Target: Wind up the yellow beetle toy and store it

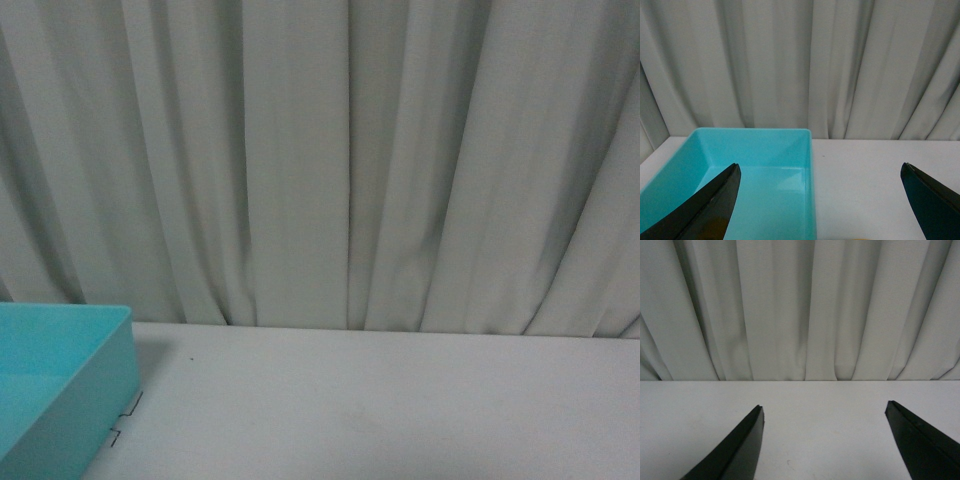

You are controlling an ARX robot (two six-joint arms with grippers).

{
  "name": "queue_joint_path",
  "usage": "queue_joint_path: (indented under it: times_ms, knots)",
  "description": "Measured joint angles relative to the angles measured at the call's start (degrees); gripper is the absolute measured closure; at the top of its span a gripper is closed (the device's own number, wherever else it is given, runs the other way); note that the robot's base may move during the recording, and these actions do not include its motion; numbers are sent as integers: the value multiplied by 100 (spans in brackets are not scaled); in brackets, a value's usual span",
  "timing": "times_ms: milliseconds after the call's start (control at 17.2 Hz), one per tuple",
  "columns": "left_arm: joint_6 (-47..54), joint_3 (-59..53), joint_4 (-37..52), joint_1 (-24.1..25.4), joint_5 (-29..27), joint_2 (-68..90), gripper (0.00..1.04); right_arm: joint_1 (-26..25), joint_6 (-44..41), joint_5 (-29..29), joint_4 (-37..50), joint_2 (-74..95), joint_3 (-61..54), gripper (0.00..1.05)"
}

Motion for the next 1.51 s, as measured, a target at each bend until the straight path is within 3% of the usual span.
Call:
queue_joint_path:
  times_ms: [116, 233, 291, 349, 466, 640, 1164, 1280, 1338, 1397, 1455, 1513]
  knots:
    - [0, 0, 0, 0, 0, 0, 7, 0, 0, -2, 0, 0, 0, 5]
    - [-1038, 750, -1679, -424, -1169, 999, 7, 0, 0, 2, -2, 0, 0, 7]
    - [-1528, 1102, -1926, -446, -1484, 1574, 7, 0, 2, -7, 2, 0, 0, 7]
    - [-1930, 1386, -1613, -267, -1628, 2052, 7, 0, 2, 7, 2, -2, 0, 7]
    - [-2087, 1825, -409, 138, -1248, 3012, 7, 0, 2, 2, -4, 0, 0, 7]
    - [-1895, 1904, 234, 243, -1029, 3742, 7, 0, 0, 2, 0, 0, 0, 7]
    - [-1300, 2096, 1259, 262, -743, 5412, 7, 0, 2, 4, -2, 0, 0, 7]
    - [-638, 2702, 1836, 39, -522, 6502, 7, 0, 0, 2, 0, 0, 0, 7]
    - [125, 3565, 1856, -323, 232, 7246, 7, 0, 0, 2, -2, 0, 0, 7]
    - [1832, 4188, 979, -848, 1377, 7989, 7, 0, 0, 2, -2, 0, 0, 7]
    - [3845, 4273, -398, -1130, 1617, 8393, 7, 0, 0, 2, -2, 0, 0, 7]
    - [5248, 4358, -1163, -1220, 1499, 8693, 7, 0, 0, 2, -2, 0, 0, 7]
